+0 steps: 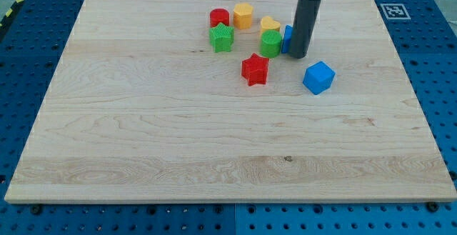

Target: Place your hand below the green circle

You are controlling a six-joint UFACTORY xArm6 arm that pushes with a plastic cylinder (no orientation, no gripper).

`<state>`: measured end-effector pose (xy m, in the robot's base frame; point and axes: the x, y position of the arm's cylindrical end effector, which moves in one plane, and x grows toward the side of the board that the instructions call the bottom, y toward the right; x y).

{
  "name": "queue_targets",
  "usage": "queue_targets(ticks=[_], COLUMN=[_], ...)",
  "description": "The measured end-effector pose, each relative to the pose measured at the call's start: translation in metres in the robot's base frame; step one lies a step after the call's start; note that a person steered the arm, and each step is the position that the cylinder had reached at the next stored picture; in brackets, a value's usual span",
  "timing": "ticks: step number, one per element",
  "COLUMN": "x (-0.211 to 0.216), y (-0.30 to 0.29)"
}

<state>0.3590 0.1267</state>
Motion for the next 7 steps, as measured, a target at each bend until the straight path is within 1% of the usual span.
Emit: queue_targets(ticks=[2,3,5,6,7], x=[-0.061,-0.075,-0.050,-0.054,-0.047], y=[0.050,0.051,0.051,0.089,0.122])
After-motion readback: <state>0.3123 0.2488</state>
